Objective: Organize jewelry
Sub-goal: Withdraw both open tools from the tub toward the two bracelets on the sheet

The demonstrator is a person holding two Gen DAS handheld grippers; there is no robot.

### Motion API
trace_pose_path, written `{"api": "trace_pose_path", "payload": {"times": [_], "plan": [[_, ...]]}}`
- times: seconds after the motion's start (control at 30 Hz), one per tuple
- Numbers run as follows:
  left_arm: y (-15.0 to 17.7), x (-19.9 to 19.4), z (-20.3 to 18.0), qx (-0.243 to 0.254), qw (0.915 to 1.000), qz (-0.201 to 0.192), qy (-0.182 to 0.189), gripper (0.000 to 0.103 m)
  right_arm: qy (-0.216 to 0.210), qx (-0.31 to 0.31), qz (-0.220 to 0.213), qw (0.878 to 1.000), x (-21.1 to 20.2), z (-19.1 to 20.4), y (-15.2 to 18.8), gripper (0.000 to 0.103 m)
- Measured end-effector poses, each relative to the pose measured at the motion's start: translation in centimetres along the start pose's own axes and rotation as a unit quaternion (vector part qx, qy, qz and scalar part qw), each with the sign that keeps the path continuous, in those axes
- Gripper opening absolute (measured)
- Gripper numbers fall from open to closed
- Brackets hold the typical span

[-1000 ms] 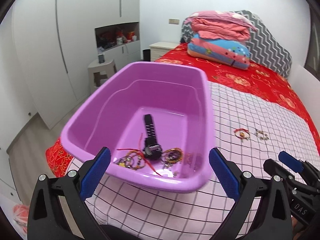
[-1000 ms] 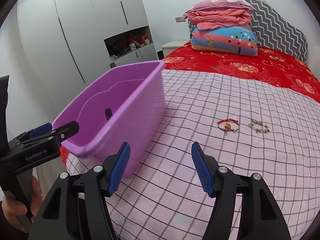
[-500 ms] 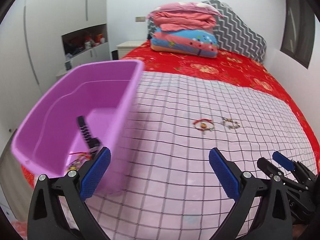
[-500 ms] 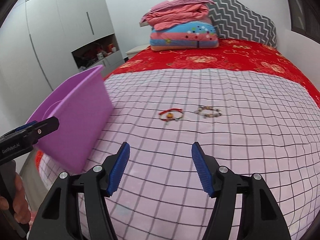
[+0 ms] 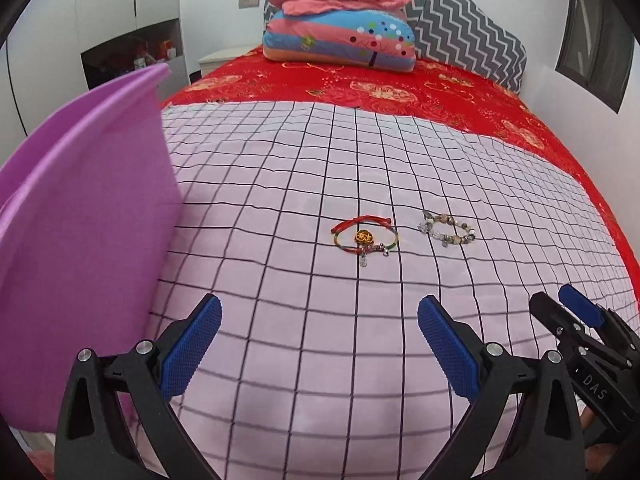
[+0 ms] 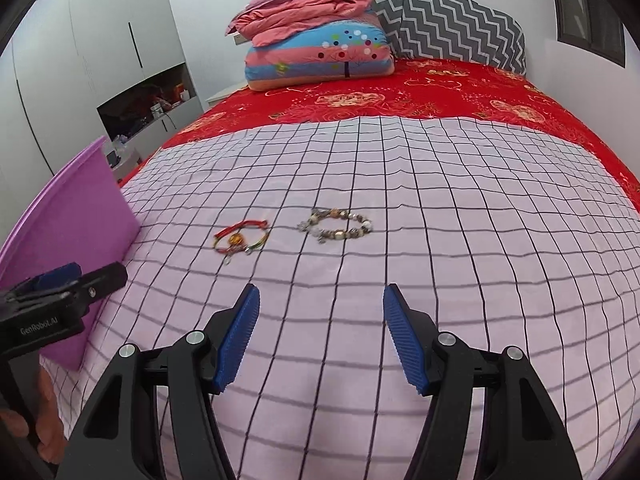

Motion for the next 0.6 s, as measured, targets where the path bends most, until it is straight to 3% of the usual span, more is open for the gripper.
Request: {"api": "trace_pose_path", "payload": {"times": [0.6], "plan": [[-4.5,11.6,-0.8,-0.025,0.9991,0.026,-0.024,0.097,0.033,0.022,0.045,0.998,12.7,-4.3,-5.6,0.061]]}}
Point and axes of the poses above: each gripper's, at about its wrist camera, not at the fingertips, and x roughly the way its jaws point, z to its left, y to its underside, the point moved 1 cm from there along x, roughly the way its jaws point, and after that the axes turned 1 degree about y, right-handed, at the moved point
